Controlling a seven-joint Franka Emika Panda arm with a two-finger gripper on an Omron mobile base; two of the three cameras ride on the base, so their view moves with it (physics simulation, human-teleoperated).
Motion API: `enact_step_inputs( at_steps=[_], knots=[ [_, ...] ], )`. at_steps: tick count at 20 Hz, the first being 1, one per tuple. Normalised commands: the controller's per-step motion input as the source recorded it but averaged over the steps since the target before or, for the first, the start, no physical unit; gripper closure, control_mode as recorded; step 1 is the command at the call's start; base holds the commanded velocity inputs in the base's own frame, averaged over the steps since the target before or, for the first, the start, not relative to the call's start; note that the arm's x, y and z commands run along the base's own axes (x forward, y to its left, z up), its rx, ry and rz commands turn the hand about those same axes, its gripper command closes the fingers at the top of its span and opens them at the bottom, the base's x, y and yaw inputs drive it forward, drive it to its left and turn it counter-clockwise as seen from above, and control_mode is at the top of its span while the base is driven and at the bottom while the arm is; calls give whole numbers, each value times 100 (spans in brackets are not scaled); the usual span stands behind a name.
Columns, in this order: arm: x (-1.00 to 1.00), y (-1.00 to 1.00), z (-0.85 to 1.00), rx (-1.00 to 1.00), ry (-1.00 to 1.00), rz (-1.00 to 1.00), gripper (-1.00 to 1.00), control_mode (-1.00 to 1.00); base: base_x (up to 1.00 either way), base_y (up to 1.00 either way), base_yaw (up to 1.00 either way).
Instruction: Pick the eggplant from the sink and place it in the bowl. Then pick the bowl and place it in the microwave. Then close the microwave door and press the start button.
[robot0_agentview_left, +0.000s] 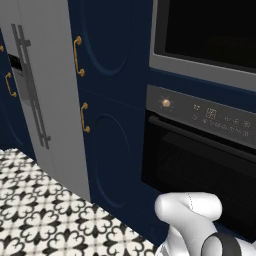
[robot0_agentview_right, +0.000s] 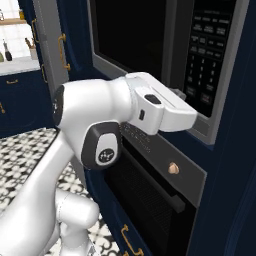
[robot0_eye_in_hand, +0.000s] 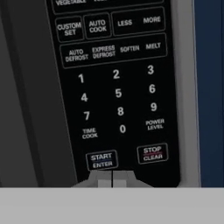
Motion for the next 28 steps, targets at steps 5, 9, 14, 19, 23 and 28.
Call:
enact_step_inputs(
  at_steps=[5,9,14,19,23,28],
  knots=[
    [17,-10,-1,0,0,0,100,-100,0,0,0],
    [19,-33,-4,6,0,0,100,-100,0,0,0],
    [20,-10,-17,1,0,0,100,-100,0,0,0],
    [77,0,-25,0,0,0,100,-100,0,0,0],
    [100,-27,-23,9,2,11,100,-100,0,0,0],
    [99,-46,-29,12,0,23,100,-100,0,0,0]
  ],
)
